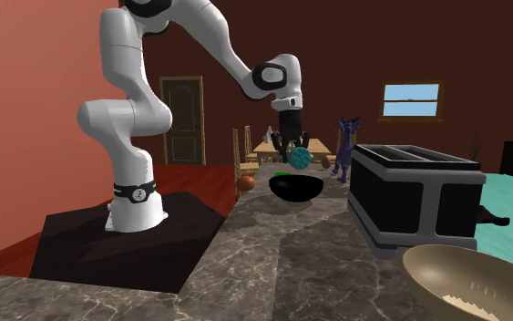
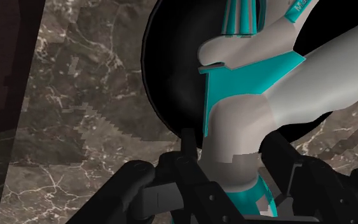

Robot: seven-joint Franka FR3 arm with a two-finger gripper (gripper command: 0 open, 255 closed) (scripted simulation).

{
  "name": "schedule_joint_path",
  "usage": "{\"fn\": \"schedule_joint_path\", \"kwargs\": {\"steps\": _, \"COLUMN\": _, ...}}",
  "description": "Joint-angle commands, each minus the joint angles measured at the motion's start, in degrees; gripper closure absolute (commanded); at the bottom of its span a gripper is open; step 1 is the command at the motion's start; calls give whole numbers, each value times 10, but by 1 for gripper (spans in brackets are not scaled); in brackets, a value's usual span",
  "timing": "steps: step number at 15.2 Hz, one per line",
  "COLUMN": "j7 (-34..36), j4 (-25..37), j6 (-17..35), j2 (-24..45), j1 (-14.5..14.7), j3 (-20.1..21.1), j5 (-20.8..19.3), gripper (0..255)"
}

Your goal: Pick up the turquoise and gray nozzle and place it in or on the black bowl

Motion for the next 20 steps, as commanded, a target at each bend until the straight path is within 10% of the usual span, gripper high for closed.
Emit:
{"fn": "schedule_joint_path", "kwargs": {"steps": 1, "j7": 26, "j4": -1, "j6": 11, "j2": 24, "j1": -3, "j3": 6, "j5": -31, "gripper": 255}}
{"fn": "schedule_joint_path", "kwargs": {"steps": 11, "j7": 142, "j4": -14, "j6": 56, "j2": 133, "j1": 28, "j3": -30, "j5": -185, "gripper": 255}}
{"fn": "schedule_joint_path", "kwargs": {"steps": 19, "j7": 143, "j4": -14, "j6": 57, "j2": 134, "j1": 30, "j3": -31, "j5": -187, "gripper": 255}}
{"fn": "schedule_joint_path", "kwargs": {"steps": 20, "j7": 143, "j4": -14, "j6": 57, "j2": 134, "j1": 30, "j3": -31, "j5": -187, "gripper": 0}}
